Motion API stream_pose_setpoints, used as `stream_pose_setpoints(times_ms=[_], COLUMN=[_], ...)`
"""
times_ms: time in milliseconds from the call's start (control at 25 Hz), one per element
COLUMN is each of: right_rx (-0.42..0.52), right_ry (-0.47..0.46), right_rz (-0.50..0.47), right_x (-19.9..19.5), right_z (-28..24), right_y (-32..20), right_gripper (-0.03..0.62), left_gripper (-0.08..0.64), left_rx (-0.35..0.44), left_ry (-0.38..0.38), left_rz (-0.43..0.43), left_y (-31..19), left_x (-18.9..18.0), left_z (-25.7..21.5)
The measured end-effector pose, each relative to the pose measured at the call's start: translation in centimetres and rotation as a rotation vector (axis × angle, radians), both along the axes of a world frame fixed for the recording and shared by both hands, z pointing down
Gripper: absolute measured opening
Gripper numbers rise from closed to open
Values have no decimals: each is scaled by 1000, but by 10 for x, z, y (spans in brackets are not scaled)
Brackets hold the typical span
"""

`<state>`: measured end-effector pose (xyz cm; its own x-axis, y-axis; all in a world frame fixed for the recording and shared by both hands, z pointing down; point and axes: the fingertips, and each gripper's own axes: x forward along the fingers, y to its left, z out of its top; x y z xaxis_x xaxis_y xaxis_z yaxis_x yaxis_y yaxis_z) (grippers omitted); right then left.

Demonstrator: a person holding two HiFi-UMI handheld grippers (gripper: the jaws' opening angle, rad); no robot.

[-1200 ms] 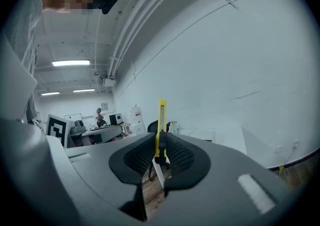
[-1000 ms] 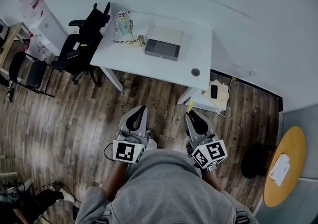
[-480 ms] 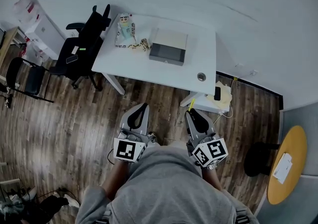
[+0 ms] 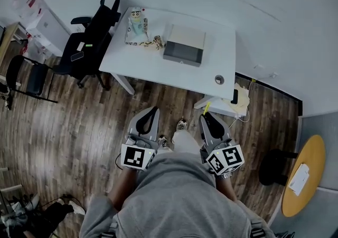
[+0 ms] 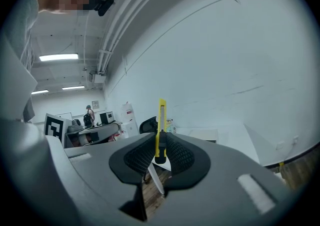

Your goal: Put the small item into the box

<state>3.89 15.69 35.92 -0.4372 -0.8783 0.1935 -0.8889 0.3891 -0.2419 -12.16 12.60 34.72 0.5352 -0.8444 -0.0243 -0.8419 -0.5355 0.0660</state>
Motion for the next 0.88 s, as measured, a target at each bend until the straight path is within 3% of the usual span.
stream_pose_setpoints(times_ms=[400, 880], right_rx=[-27, -45], right_ry=[6, 29], right_rz=[-35, -105], right_x=[3, -3], right_z=[13, 17], right_y=[-46, -148], right_gripper=[81, 81], left_gripper=[3, 3], left_rx=[-43, -73], left_ry=[4, 6], left_rz=[-61, -82], left_y=[-35, -119], left_x=[-10, 1], left_z=[14, 22])
